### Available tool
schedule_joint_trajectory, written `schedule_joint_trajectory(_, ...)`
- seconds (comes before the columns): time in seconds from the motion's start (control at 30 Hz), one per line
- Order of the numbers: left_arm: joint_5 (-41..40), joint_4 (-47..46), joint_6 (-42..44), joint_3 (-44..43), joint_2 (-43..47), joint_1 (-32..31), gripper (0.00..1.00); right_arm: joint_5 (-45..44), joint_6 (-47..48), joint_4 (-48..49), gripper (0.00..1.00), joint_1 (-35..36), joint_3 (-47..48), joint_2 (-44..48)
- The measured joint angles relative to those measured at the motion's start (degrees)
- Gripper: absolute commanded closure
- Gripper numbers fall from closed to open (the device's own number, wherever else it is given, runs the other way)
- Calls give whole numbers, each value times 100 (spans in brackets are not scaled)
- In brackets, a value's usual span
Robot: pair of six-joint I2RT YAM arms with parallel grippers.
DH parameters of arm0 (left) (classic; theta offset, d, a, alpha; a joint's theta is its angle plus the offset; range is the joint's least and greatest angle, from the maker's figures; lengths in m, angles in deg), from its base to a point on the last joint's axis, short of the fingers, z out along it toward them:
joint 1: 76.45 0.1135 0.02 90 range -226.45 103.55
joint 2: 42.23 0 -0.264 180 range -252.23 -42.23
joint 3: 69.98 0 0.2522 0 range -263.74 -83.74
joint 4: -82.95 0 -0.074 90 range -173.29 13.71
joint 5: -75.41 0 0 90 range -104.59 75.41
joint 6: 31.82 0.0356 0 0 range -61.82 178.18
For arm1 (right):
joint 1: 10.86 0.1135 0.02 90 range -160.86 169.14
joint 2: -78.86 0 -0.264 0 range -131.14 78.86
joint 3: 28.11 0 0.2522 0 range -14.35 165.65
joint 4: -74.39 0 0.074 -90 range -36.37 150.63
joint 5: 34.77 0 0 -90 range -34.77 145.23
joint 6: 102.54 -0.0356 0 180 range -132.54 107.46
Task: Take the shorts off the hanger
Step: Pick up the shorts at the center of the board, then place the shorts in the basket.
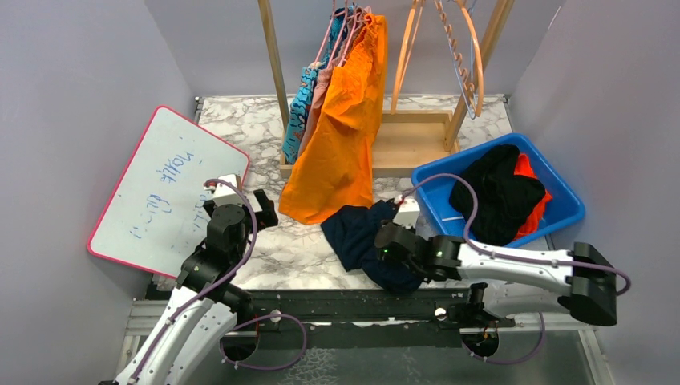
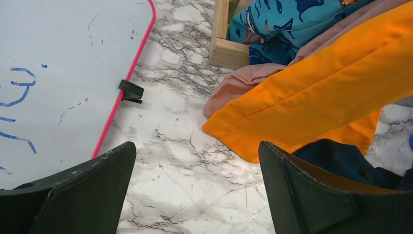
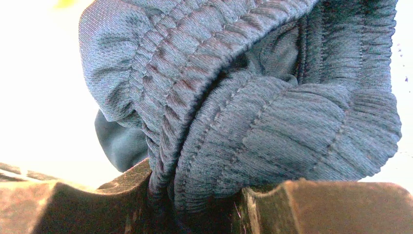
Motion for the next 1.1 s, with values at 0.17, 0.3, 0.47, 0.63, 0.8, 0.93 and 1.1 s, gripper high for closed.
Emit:
schedule_joint_trajectory(0.17,0,0,0,0,-2,0,1,-155,111,-28,99,0,-107,1075)
schedule_joint_trajectory(0.3,0,0,0,0,-2,0,1,-249,210,-74,99,0,-190,1801)
schedule_joint_trajectory(0.47,0,0,-2,0,-2,0,1,-407,422,-251,99,0,-177,2398)
schedule_joint_trajectory(0.63,0,0,-2,0,-4,0,1,-756,778,-730,99,0,297,2422)
schedule_joint_trajectory(0.8,0,0,0,0,-4,0,1,-1377,1246,-1040,99,0,1134,2216)
schedule_joint_trajectory(0.93,0,0,-2,0,-4,2,1,-1808,1663,-1158,99,0,1698,2079)
schedule_joint_trajectory(1.1,0,0,-2,0,-7,2,1,-2538,1974,-1314,99,0,2129,2059)
